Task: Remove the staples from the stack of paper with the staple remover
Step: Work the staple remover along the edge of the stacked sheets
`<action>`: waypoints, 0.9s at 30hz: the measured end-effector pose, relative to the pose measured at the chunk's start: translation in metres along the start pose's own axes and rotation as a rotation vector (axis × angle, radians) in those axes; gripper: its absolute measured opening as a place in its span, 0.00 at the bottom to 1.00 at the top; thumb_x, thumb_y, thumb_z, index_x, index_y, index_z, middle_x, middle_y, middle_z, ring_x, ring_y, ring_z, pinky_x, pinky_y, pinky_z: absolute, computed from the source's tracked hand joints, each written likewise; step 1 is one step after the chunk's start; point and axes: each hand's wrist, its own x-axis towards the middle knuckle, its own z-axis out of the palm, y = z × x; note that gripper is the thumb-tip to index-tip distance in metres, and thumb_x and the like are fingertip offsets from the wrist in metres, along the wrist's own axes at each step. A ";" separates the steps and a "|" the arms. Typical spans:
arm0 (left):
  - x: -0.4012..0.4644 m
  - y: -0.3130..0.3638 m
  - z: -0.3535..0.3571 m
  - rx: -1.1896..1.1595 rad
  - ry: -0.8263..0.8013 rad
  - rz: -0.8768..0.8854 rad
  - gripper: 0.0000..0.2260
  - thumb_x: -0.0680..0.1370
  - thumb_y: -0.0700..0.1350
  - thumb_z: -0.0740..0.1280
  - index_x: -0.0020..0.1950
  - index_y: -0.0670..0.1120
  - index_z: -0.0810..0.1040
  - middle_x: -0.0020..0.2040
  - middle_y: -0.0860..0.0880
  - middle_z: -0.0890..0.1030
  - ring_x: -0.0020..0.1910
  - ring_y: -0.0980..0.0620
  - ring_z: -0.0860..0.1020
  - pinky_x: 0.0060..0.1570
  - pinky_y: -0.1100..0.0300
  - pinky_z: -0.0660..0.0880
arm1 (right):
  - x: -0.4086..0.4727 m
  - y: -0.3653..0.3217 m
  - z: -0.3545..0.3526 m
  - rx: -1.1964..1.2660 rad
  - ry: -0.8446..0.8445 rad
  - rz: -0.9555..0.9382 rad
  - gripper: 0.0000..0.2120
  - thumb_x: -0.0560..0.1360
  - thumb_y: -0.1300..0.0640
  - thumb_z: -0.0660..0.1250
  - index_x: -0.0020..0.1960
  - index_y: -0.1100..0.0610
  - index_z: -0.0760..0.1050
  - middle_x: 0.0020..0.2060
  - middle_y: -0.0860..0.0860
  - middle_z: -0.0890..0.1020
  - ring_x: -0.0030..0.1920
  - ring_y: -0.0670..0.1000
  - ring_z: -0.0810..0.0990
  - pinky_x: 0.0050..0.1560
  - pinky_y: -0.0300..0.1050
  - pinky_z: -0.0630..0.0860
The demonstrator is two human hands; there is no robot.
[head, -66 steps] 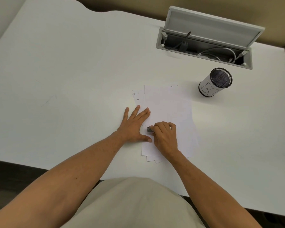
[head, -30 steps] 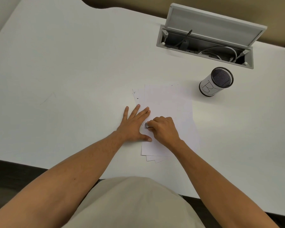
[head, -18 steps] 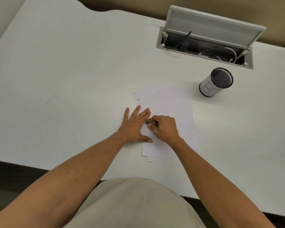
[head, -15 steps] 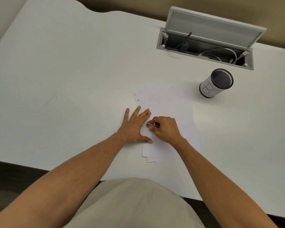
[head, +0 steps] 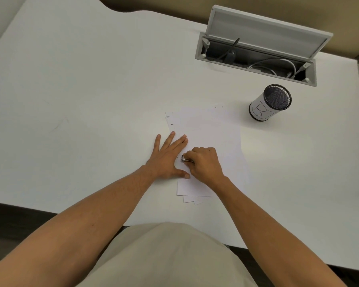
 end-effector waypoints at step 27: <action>0.000 0.000 0.000 -0.001 0.002 -0.010 0.54 0.65 0.78 0.60 0.79 0.53 0.39 0.80 0.57 0.40 0.76 0.53 0.31 0.70 0.40 0.26 | -0.002 -0.001 0.002 0.036 -0.001 0.023 0.05 0.76 0.55 0.68 0.46 0.54 0.82 0.38 0.50 0.82 0.40 0.53 0.78 0.43 0.48 0.68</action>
